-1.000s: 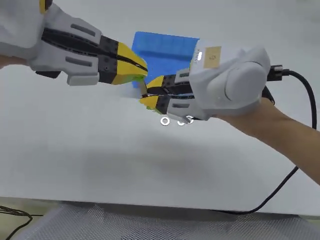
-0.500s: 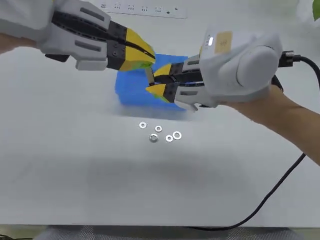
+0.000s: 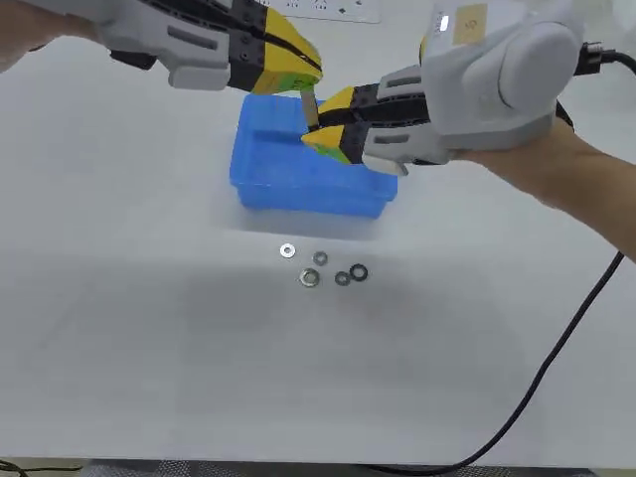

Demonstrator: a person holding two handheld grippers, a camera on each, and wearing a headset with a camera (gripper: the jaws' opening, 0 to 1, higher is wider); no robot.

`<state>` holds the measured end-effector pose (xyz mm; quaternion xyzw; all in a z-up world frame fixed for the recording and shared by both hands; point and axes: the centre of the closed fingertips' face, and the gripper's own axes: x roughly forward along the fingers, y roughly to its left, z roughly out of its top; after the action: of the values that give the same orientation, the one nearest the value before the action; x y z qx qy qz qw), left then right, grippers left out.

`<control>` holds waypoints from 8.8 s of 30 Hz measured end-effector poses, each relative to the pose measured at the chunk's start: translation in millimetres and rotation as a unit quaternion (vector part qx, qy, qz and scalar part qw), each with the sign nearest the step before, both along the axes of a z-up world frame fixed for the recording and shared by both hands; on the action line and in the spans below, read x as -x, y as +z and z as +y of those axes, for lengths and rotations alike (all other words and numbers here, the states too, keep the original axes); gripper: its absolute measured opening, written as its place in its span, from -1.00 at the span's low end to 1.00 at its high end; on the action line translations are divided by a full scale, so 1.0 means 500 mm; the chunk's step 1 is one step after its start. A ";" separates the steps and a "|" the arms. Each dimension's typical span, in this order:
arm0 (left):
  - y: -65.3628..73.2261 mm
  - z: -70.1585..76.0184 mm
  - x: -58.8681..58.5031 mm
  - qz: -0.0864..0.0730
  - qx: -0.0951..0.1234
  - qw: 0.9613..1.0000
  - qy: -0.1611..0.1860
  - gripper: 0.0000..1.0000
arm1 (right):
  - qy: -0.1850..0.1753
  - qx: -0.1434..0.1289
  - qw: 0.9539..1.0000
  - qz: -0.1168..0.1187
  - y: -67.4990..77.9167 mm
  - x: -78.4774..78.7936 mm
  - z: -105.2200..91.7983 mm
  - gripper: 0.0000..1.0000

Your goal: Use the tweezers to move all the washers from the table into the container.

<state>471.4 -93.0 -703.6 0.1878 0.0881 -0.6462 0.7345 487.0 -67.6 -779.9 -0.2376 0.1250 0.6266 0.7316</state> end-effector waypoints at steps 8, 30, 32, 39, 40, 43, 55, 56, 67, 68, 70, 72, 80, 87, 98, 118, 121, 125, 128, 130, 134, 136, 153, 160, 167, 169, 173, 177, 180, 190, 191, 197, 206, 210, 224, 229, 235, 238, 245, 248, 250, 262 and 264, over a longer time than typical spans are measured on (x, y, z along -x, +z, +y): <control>-0.047 0.000 -0.041 0.017 -0.004 1.000 0.008 -0.91 | 0.020 -0.008 0.999 0.044 -0.050 -0.028 0.006 -0.80; -0.130 -0.010 -0.058 0.045 0.001 0.999 0.019 -0.90 | 0.036 0.012 0.996 0.082 -0.146 -0.044 0.001 -0.80; -0.134 -0.009 -0.059 0.045 0.001 0.999 0.019 -0.90 | 0.034 0.013 0.996 0.083 -0.149 -0.046 0.001 -0.80; -0.142 -0.011 -0.062 0.050 0.003 0.999 0.022 -0.90 | 0.031 0.018 0.996 0.085 -0.157 -0.045 -0.002 -0.80; -0.142 -0.012 -0.062 0.049 0.002 0.999 0.022 -0.91 | 0.030 0.018 0.996 0.085 -0.157 -0.046 -0.002 -0.80; -0.141 -0.015 -0.061 0.043 -0.003 0.999 0.022 -0.91 | 0.027 0.019 0.996 0.081 -0.155 -0.046 -0.001 -0.80; -0.118 -0.014 -0.053 0.030 -0.002 0.999 0.016 -0.91 | 0.023 0.021 0.997 0.066 -0.129 -0.040 0.002 -0.76; -0.115 -0.014 -0.053 0.029 -0.002 0.999 0.015 -0.91 | 0.022 0.021 0.998 0.064 -0.126 -0.041 0.002 -0.76; -0.070 -0.013 -0.027 0.043 0.013 0.999 0.021 -0.90 | 0.028 0.009 0.999 0.045 -0.073 -0.015 0.002 -0.75; -0.065 -0.012 -0.026 0.037 0.015 0.999 0.023 -0.90 | 0.030 0.008 0.999 0.040 -0.067 -0.011 0.002 -0.75; -0.050 -0.013 -0.010 0.037 0.024 0.999 0.017 -0.90 | 0.032 0.000 0.999 0.037 -0.044 0.007 0.001 -0.75; -0.040 -0.017 0.002 0.038 0.029 0.999 0.014 -0.90 | 0.034 -0.004 0.999 0.032 -0.034 0.012 0.000 -0.75; -0.028 -0.039 0.060 0.026 0.027 0.999 -0.001 -0.88 | 0.040 -0.004 0.999 0.020 -0.012 0.060 -0.010 -0.76; -0.032 -0.046 0.106 0.030 0.028 0.999 -0.006 -0.89 | 0.049 -0.003 0.999 0.025 -0.013 0.119 -0.018 -0.76; -0.047 -0.043 0.179 0.040 0.021 0.999 -0.010 -0.90 | 0.072 0.004 0.997 0.032 -0.026 0.204 -0.010 -0.77; -0.094 -0.038 0.243 0.060 0.015 0.998 0.004 -0.90 | 0.088 0.021 0.995 0.048 -0.077 0.271 -0.010 -0.77; -0.108 -0.036 0.243 0.058 0.004 0.998 -0.001 -0.90 | 0.092 0.031 0.994 0.042 -0.092 0.271 -0.008 -0.77; -0.116 -0.035 0.233 0.060 0.002 0.998 0.000 -0.90 | 0.088 0.034 0.995 0.042 -0.100 0.263 -0.006 -0.77; -0.118 -0.036 0.222 0.059 0.003 0.998 0.004 -0.90 | 0.077 0.031 0.996 0.042 -0.102 0.248 -0.010 -0.77; -0.118 -0.036 0.217 0.057 0.005 0.998 0.005 -0.90 | 0.074 0.030 0.996 0.043 -0.101 0.244 -0.011 -0.77; -0.120 -0.036 0.206 0.060 0.008 0.998 0.007 -0.90 | 0.069 0.030 0.996 0.042 -0.104 0.234 -0.012 -0.77; -0.123 -0.037 0.205 0.060 0.006 0.998 0.005 -0.90 | 0.068 0.028 0.996 0.046 -0.107 0.232 -0.011 -0.77; -0.132 -0.070 0.213 0.058 -0.004 0.998 0.001 -0.90 | 0.062 0.032 0.996 0.049 -0.132 0.223 -0.014 -0.77; -0.131 -0.070 0.216 0.062 -0.003 0.998 0.000 -0.90 | 0.061 0.030 0.996 0.055 -0.135 0.224 -0.012 -0.77; -0.133 -0.066 0.212 0.064 -0.004 0.998 0.000 -0.90 | 0.065 0.037 0.996 0.057 -0.139 0.224 -0.013 -0.77; -0.133 -0.064 0.212 0.063 -0.005 0.998 -0.001 -0.90 | 0.065 0.039 0.995 0.060 -0.142 0.224 -0.014 -0.77; -0.135 -0.060 0.213 0.064 -0.004 0.998 -0.004 -0.90 | 0.067 0.043 0.995 0.063 -0.148 0.226 -0.016 -0.77; -0.140 -0.050 0.208 0.061 -0.007 0.998 -0.004 -0.90 | 0.071 0.052 0.994 0.063 -0.154 0.225 -0.020 -0.77; -0.144 -0.041 0.204 0.062 -0.007 0.998 -0.004 -0.90 | 0.072 0.054 0.994 0.061 -0.157 0.224 -0.023 -0.77; -0.151 -0.027 0.192 0.066 -0.011 0.998 0.000 -0.90 | 0.073 0.035 0.993 0.082 -0.161 0.223 -0.025 -0.80; -0.151 -0.028 0.193 0.066 -0.012 0.998 -0.001 -0.90 | 0.074 0.036 0.993 0.081 -0.161 0.224 -0.026 -0.81; -0.152 -0.030 0.196 0.068 -0.017 0.998 -0.005 -0.90 | 0.074 0.041 0.994 0.076 -0.158 0.228 -0.025 -0.81; -0.118 -0.035 0.205 0.069 -0.012 0.997 -0.015 -0.90 | 0.072 0.026 0.994 0.078 -0.126 0.233 -0.022 -0.81; -0.089 -0.031 0.200 0.057 -0.012 0.998 -0.022 -0.90 | 0.071 0.018 0.995 0.066 -0.096 0.225 -0.017 -0.81; 0.006 -0.018 0.154 0.004 -0.013 0.999 -0.036 -0.90 | 0.061 0.004 0.998 0.010 0.002 0.160 -0.004 -0.81; 0.023 -0.012 0.129 -0.017 -0.022 0.999 -0.040 -0.90 | 0.057 0.006 0.998 -0.008 0.021 0.130 -0.003 -0.81; 0.034 -0.009 0.089 -0.034 -0.025 0.998 -0.038 -0.90 | 0.045 0.001 0.999 -0.018 0.034 0.084 0.002 -0.81; 0.034 -0.005 0.063 -0.029 -0.013 0.999 -0.026 -0.90 | 0.037 -0.001 0.999 -0.019 0.034 0.058 0.002 -0.81; 0.005 -0.007 0.022 0.009 -0.002 1.000 -0.015 -0.90 | 0.038 0.004 0.999 -0.007 -0.001 0.019 0.002 -0.81; -0.012 -0.006 0.003 0.012 -0.004 1.000 -0.014 -0.90 | 0.035 0.007 0.999 -0.001 -0.017 0.004 0.000 -0.81; -0.026 -0.005 -0.010 0.020 -0.006 1.000 -0.011 -0.90 | 0.034 0.008 0.999 0.004 -0.032 -0.008 0.001 -0.81; -0.113 -0.008 -0.050 0.052 -0.029 0.998 -0.005 -0.90 | 0.029 0.029 0.999 0.035 -0.125 -0.046 0.003 -0.81; -0.122 -0.008 -0.053 0.056 -0.031 0.998 -0.004 -0.90 | 0.027 0.031 0.998 0.039 -0.133 -0.045 0.002 -0.81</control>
<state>498.1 -96.9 -764.5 0.1742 0.1485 -0.6558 0.7194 509.6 -66.8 -846.5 -0.2388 0.1664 0.6505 0.7016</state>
